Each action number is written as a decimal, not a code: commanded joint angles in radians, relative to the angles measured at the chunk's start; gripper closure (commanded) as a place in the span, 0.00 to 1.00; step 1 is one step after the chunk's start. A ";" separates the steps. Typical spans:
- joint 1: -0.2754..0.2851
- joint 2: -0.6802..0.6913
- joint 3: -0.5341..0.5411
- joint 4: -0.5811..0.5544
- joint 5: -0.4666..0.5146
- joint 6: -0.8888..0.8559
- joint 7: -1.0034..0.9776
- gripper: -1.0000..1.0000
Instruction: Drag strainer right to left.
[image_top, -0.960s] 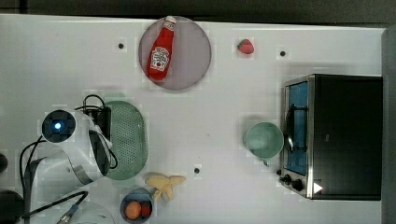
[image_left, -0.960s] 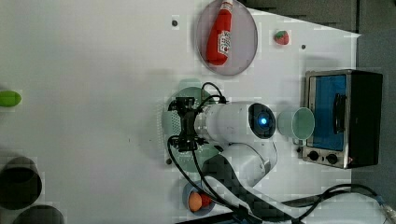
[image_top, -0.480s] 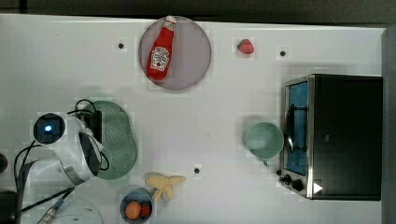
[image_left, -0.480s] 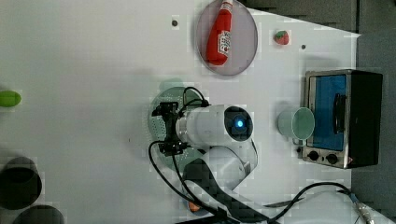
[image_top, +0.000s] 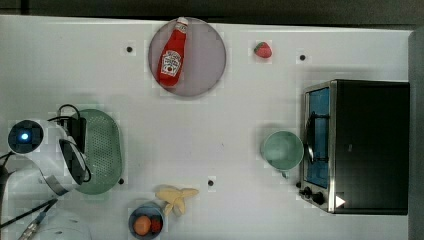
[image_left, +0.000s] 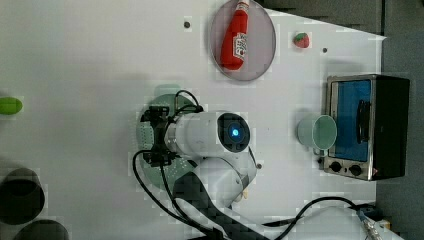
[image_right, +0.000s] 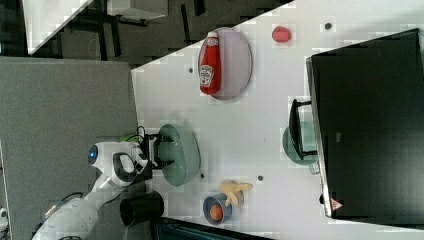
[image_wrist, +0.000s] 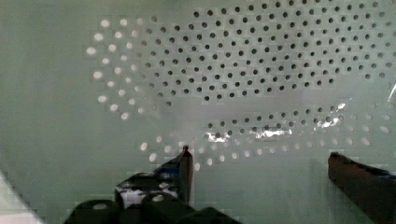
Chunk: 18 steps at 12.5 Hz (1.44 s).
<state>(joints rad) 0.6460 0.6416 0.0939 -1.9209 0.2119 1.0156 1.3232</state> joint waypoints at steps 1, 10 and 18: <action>0.030 0.013 0.004 0.055 0.003 -0.001 0.063 0.00; 0.021 -0.306 -0.232 0.054 -0.075 -0.442 -0.469 0.00; -0.005 -0.762 -0.640 0.050 -0.367 -0.883 -1.132 0.00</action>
